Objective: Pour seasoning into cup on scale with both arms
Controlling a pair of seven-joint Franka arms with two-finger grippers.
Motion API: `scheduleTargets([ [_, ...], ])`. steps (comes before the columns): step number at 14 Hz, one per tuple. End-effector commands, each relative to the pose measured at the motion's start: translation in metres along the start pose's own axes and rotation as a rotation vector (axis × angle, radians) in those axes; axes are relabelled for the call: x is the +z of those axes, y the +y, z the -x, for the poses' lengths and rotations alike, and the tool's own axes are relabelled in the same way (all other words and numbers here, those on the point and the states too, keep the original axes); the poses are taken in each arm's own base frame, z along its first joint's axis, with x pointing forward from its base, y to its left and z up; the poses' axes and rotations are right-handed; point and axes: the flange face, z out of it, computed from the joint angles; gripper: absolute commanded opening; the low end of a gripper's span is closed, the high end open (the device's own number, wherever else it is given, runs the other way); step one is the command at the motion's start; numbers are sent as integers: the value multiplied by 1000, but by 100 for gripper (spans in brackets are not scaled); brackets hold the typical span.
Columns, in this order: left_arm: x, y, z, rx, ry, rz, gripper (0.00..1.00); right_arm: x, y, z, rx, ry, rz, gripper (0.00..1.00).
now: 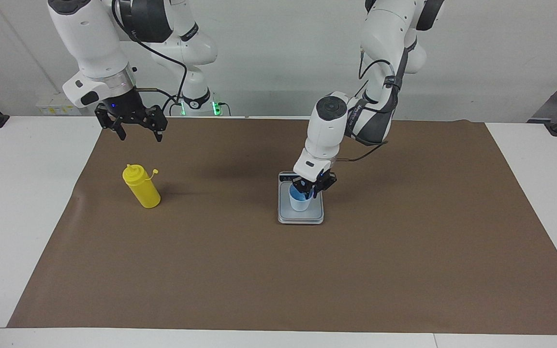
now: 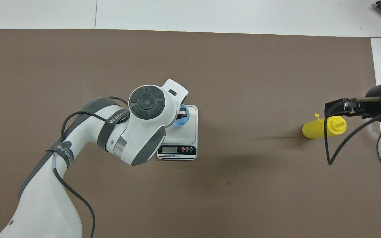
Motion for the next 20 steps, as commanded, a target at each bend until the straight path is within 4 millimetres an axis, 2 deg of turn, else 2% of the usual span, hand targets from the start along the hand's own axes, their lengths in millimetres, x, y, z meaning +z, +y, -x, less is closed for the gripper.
scheduleTargets([
  [1,-12,-9,-4,-11,15,-30,100,0,4,6,-8,4,-20,100],
  [2,-26,-14,-8,-15,23,-30,100,-1,4,6,-8,5,-21,100],
  [3,-43,-27,-15,-28,33,-29,100,-1,4,6,-8,5,-21,100],
  [5,-74,-58,-30,-25,40,-38,100,0,4,6,-8,4,-20,100],
  [6,-89,-80,-38,-19,38,-48,100,-1,4,6,-8,5,-21,100],
  [11,-131,-162,-61,65,1,-85,100,-1,4,6,-9,5,-21,100],
  [14,-151,-210,-70,141,-23,-98,100,0,29,5,38,5,-21,100],
  [15,-159,-228,-73,167,-25,-100,100,0,31,5,41,3,-21,100],
  [16,-167,-252,-76,191,-35,-103,100,0,35,5,44,5,-21,100],
  [17,-175,-275,-79,220,-45,-104,100,1,48,4,73,14,-21,100],
  [19,-193,-301,-79,233,-47,-75,100,-3,63,-6,99,92,-22,100],
  [20,-203,-307,-79,247,-45,-72,100,-2,68,-8,119,104,-22,100],
])
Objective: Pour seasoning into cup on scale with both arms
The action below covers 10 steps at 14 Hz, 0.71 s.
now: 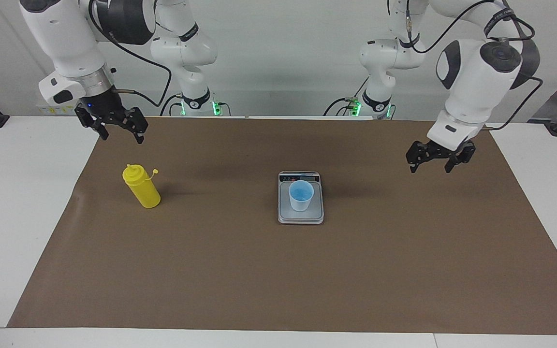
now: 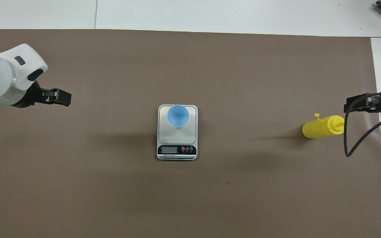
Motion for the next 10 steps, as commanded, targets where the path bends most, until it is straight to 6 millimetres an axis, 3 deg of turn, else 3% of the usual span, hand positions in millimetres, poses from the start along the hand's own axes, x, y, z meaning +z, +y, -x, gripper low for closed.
scheduleTargets([
  [1,-32,-13,12,41,-7,16,100,4,19,-5,84,43,-21,100],
  [4,-74,-12,17,41,-15,16,100,29,34,-22,307,22,-20,100],
  [5,-80,-13,19,41,-23,17,100,41,52,-33,372,9,-13,100],
  [8,-79,-21,18,15,-9,51,100,85,92,-59,567,-72,-61,100],
  [10,-79,-20,18,10,-7,69,100,121,114,-65,615,-127,-55,100],
])
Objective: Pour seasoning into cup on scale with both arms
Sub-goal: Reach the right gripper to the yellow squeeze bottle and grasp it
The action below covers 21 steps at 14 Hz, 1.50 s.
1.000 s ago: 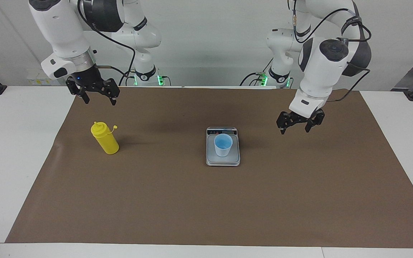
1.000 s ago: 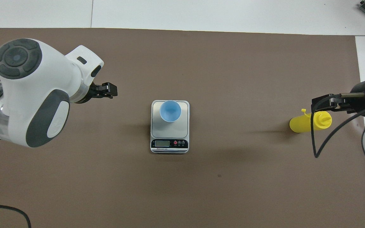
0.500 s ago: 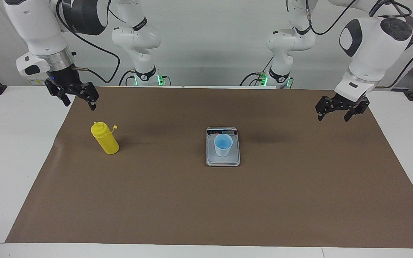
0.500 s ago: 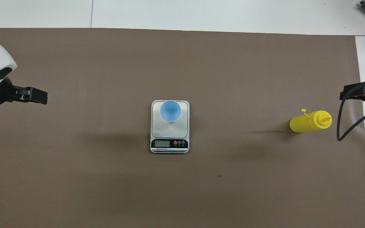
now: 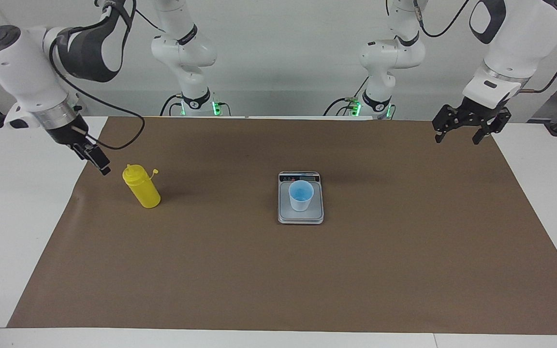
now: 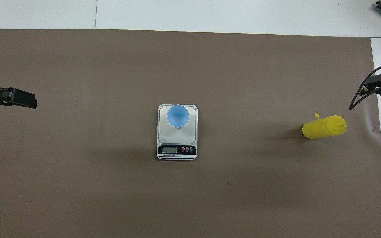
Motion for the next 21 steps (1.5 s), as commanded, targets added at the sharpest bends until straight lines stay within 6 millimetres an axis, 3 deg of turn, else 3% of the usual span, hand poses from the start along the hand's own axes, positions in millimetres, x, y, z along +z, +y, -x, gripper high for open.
scheduleTargets([
  [1,0,-3,1,-2,-7,26,100,36,14,-30,103,-70,-19,100],
  [5,4,-2,6,-7,-17,42,100,83,43,-46,320,-230,-88,100],
  [11,3,-1,9,14,-39,2,100,143,76,-54,438,-442,-167,100],
  [17,-3,-3,6,12,-25,5,100,183,73,-42,524,-619,-285,100],
  [21,-8,-9,5,5,-35,3,100,192,67,-28,589,-705,-332,100],
])
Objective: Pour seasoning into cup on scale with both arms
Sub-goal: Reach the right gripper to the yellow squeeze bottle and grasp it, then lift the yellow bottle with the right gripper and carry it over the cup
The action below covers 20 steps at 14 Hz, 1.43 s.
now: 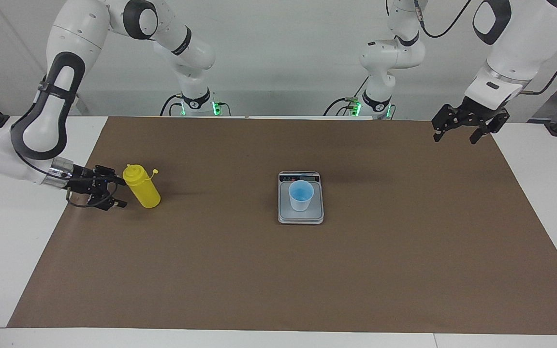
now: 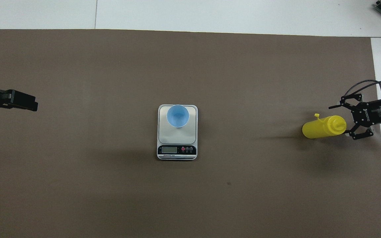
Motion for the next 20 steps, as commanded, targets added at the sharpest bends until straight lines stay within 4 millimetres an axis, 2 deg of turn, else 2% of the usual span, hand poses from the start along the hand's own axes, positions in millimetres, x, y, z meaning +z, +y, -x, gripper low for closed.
scheduleTargets([
  [1,-11,-8,2,7,-13,-13,100,9,8,7,97,-56,-21,100],
  [4,-10,-7,4,12,-24,-20,100,14,11,12,180,-101,-55,100],
  [7,-10,-8,3,11,-27,-22,100,33,23,14,262,-123,-37,100],
  [10,-12,-8,-5,19,-43,-39,100,36,24,17,313,-134,-23,100],
  [11,-11,-6,-4,35,-47,-43,100,36,24,18,312,-134,-22,95],
  [12,-12,-9,-4,63,-44,-43,100,36,24,18,299,-139,-20,70],
  [13,-13,-12,-3,66,-44,-41,100,33,23,18,309,-137,-34,1],
  [16,-13,-12,-4,62,-36,-31,100,30,17,19,334,-100,-58,0],
  [17,-13,-11,-4,56,-34,-30,100,25,12,28,327,-90,-64,0],
  [19,-14,-9,-4,27,-31,-30,100,23,-13,59,355,-28,-76,0],
  [20,-13,-7,-4,8,-29,-28,100,14,-26,73,378,23,-120,0],
])
